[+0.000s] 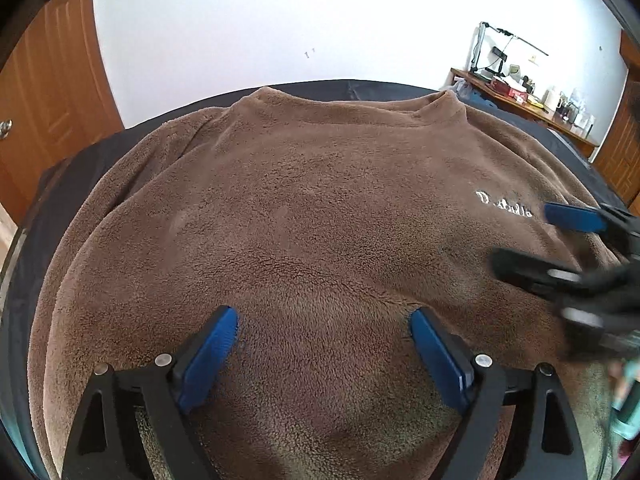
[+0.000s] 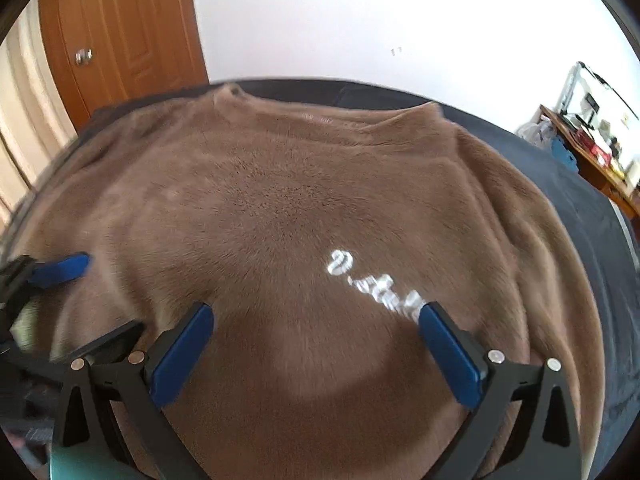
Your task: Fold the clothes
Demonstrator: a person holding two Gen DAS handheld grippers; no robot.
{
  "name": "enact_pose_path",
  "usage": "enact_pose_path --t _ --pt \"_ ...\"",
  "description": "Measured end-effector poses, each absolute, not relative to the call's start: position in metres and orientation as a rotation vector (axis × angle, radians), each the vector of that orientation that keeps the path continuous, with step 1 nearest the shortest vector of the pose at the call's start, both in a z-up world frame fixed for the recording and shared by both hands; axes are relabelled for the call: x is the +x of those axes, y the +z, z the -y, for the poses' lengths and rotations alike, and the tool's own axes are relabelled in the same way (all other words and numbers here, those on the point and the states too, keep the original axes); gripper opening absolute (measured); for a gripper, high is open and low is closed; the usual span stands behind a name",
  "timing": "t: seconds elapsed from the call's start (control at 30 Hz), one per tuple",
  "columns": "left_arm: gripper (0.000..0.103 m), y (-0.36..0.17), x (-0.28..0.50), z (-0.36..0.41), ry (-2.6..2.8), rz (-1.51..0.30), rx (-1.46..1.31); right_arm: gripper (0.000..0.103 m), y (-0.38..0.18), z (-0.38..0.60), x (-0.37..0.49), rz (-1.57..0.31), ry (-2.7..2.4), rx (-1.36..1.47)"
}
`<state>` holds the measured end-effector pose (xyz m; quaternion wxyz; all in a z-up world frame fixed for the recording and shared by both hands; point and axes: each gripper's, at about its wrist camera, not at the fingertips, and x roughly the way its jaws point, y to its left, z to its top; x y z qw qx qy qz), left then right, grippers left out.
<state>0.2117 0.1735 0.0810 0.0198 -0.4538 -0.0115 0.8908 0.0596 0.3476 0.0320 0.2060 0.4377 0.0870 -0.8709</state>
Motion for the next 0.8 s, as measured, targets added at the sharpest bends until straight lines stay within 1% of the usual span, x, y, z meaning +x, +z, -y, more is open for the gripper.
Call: enact_pose_path --t 0.2,0.37,0.47,0.63,0.8 --pt "0.091 0.077 0.204 -0.189 2.764 0.034 -1.407 0.103 0.070 -0.402 0.135 -0.134 -2.468 1.078" --pt "0.091 0.076 0.204 -0.190 2.764 0.032 -1.406 0.103 0.086 -0.469 0.210 -0.002 -2.595 0.976" --pt "0.091 0.076 0.204 -0.190 2.764 0.030 -1.406 0.103 0.088 -0.511 0.252 0.060 -2.707 0.943" --pt "0.091 0.076 0.204 -0.190 2.765 0.028 -1.405 0.101 0.080 -0.571 0.304 0.073 -2.882 0.996" --pt "0.091 0.077 0.204 -0.190 2.765 0.027 -1.405 0.094 0.065 -0.611 0.338 0.158 -2.956 1.077"
